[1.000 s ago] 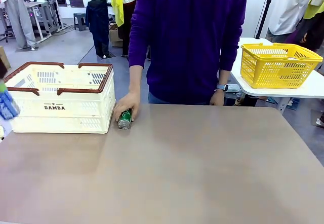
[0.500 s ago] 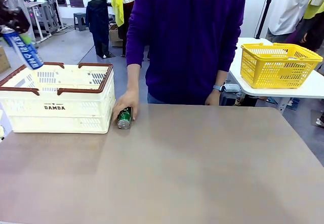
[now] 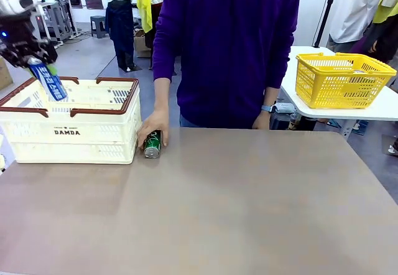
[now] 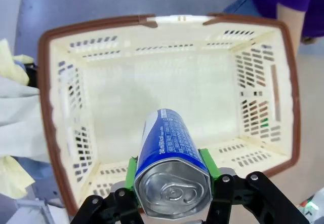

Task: Place the drinks into the Shopping basket.
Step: Pick up one drink and place it into the Shopping basket.

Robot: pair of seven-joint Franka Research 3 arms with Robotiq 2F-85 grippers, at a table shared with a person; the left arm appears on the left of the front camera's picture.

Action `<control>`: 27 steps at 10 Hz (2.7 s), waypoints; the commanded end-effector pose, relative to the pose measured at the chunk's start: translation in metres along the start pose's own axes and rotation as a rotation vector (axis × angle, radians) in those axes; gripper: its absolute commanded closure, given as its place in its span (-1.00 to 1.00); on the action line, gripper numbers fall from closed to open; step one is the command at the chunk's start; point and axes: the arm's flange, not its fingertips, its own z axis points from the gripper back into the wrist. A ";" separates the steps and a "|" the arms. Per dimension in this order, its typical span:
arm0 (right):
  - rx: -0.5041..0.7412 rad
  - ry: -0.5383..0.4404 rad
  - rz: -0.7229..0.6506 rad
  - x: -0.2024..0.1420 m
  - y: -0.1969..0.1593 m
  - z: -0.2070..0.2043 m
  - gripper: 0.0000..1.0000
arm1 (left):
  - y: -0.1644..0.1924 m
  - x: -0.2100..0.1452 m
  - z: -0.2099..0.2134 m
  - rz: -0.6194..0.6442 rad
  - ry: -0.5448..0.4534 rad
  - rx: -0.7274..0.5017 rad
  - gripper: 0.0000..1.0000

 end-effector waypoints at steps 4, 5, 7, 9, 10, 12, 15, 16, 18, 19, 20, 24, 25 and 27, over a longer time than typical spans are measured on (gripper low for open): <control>0.005 0.005 -0.015 -0.001 0.006 0.000 -1.00 | 0.007 -0.015 -0.068 -0.009 0.124 0.099 1.00; 0.005 0.005 -0.015 -0.001 0.006 0.000 -1.00 | 0.008 -0.017 -0.075 -0.003 0.136 0.082 1.00; 0.005 0.005 -0.015 -0.001 0.006 0.000 -1.00 | 0.007 -0.018 -0.081 0.004 0.142 0.109 1.00; 0.005 0.005 -0.015 -0.001 0.006 0.000 -1.00 | 0.011 -0.018 -0.086 -0.013 0.163 0.076 1.00; 0.005 0.005 -0.015 -0.001 0.006 0.000 -1.00 | 0.011 -0.018 -0.086 -0.013 0.163 0.076 1.00; 0.005 0.005 -0.015 -0.001 0.006 0.000 -1.00 | 0.011 -0.018 -0.086 -0.013 0.163 0.076 1.00; 0.005 0.005 -0.015 -0.001 0.006 0.000 -1.00 | 0.008 -0.017 -0.114 -0.021 0.138 0.110 1.00; 0.005 0.005 -0.015 -0.001 0.006 0.000 -1.00 | 0.007 -0.016 -0.120 -0.015 0.118 0.118 1.00; 0.005 0.005 -0.015 -0.001 0.006 0.000 -1.00 | 0.006 -0.016 -0.124 -0.014 0.102 0.111 1.00; 0.005 0.005 -0.015 -0.001 0.006 0.000 -1.00 | 0.006 -0.015 -0.124 -0.006 0.098 0.113 0.52; 0.005 0.005 -0.015 -0.001 0.006 0.000 -1.00 | 0.006 -0.016 -0.124 -0.004 0.105 0.118 -0.65; 0.005 0.005 -0.015 -0.001 0.006 0.000 -1.00 | 0.005 -0.017 -0.123 -0.002 0.104 0.126 -1.00; 0.005 0.005 -0.015 -0.001 0.006 0.000 -1.00 | 0.004 -0.018 -0.121 -0.004 0.097 0.126 -1.00; 0.005 0.005 -0.015 -0.001 0.006 0.000 -1.00 | 0.003 -0.024 -0.090 0.019 0.051 0.086 -1.00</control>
